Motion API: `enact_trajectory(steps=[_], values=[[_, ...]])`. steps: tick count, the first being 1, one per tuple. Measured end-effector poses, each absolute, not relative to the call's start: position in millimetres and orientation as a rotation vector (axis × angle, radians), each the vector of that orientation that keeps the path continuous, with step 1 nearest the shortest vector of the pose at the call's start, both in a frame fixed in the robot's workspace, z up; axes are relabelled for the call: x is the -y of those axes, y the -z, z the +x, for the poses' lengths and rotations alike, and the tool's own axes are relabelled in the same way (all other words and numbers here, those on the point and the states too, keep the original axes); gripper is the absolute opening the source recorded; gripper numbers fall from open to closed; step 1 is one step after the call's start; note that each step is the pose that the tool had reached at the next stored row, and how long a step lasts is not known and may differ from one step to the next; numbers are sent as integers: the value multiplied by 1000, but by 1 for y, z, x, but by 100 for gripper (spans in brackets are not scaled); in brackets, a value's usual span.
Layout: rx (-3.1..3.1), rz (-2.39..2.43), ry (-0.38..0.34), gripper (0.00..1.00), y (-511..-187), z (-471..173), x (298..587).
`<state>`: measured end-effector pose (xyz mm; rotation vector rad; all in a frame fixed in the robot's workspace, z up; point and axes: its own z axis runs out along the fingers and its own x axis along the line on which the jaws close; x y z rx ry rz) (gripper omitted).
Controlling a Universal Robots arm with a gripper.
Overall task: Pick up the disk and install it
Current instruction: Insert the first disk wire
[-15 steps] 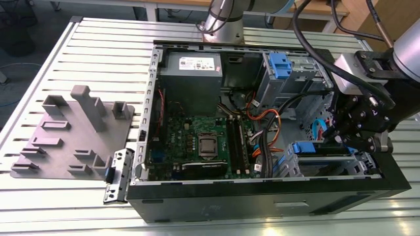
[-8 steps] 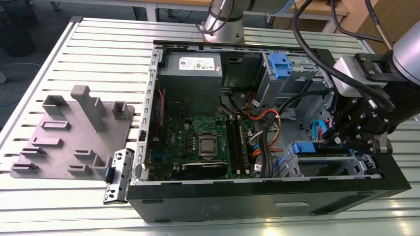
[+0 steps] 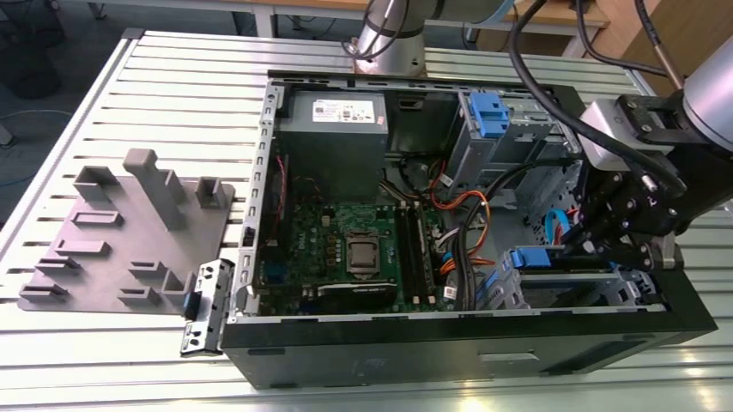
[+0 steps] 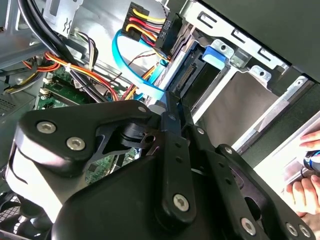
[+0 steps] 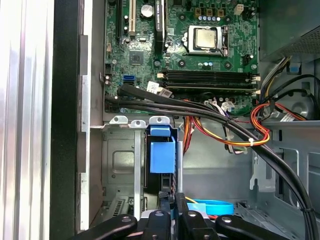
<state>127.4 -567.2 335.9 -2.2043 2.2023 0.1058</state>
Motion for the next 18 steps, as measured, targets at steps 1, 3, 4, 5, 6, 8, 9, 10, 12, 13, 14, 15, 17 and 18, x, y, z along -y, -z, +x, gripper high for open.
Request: enact_trajectory(steps=[1,3,4,5,6,8,9,10,12,13,14,15,17,18], values=[[-2202,-2204,-106,16,-335,127,567],[-2202,-2204,-106,16,-334,127,567],[-2202,-2204,-106,16,-334,127,567],[-2203,-2204,-105,16,-334,127,567],[-2203,-2204,-105,16,-334,127,567],[-2202,-2204,-106,16,-333,127,567],[-2203,-2204,-105,16,-332,127,567],[-2203,-2205,-105,16,-332,127,567],[-2203,-2205,-105,16,-331,127,567],[-2203,-2205,-105,16,-331,127,567],[-2203,-2205,-105,16,-331,127,567],[-2203,-2205,-105,16,-331,127,567],[-2203,-2205,-105,16,-331,127,567],[-2203,-2205,-105,16,-331,127,567]])
